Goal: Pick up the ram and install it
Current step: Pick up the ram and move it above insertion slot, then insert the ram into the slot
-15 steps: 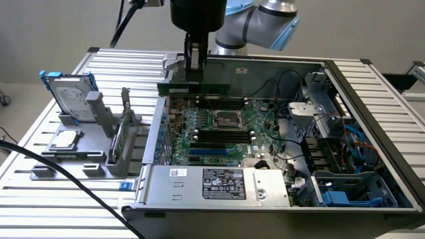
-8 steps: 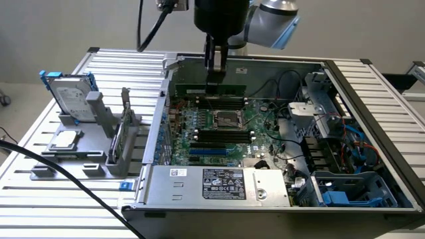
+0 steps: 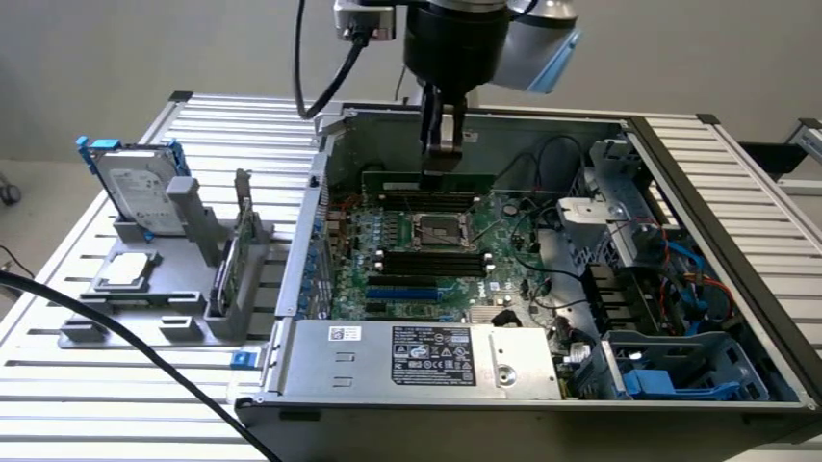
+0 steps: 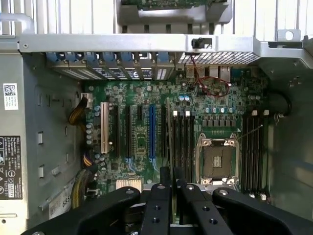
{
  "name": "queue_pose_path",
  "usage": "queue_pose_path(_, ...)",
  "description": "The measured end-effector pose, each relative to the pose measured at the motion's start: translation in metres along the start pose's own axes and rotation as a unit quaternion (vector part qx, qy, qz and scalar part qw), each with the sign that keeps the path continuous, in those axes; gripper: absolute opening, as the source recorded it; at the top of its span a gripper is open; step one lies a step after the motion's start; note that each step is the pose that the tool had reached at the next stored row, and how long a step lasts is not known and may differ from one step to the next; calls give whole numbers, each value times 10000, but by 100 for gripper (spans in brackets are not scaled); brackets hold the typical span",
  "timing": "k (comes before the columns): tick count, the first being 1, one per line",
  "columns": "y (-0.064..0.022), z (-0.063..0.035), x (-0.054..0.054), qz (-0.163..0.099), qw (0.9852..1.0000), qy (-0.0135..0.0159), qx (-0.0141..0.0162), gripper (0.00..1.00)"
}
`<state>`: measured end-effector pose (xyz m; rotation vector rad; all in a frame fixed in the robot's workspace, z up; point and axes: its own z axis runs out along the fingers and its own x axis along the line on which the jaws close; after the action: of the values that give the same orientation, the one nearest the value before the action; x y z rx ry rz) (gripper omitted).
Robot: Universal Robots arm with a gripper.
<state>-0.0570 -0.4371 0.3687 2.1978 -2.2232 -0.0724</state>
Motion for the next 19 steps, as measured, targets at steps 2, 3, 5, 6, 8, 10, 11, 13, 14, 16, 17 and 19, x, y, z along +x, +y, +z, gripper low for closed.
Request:
queue_pose_path(2, -25, 37, -33, 2, 10000, -1, 0, 14)
queue_pose_path(3, -33, 55, -49, 3, 10000, 0, 0, 14)
queue_pose_path(5, -48, 92, -83, 7, 10000, -1, 0, 14)
queue_pose_path(6, -54, 110, -95, 11, 10000, -1, 1, 14)
queue_pose_path(8, -65, 146, -111, 32, 10000, -2, 1, 14)
queue_pose_path(10, -77, 183, -118, 71, 10000, -4, 2, 14)
queue_pose_path(11, -84, 201, -120, 98, 10000, -5, 3, 14)
queue_pose_path(13, -97, 235, -122, 156, 9999, -7, 4, 14)
queue_pose_path(14, -104, 251, -122, 189, 9998, -8, 4, 14)
queue_pose_path(16, -117, 285, -123, 254, 9997, -12, 6, 14)
queue_pose_path(17, -123, 302, -124, 282, 9996, -12, 6, 14)
queue_pose_path(19, -131, 339, -130, 327, 9995, -14, 7, 14)
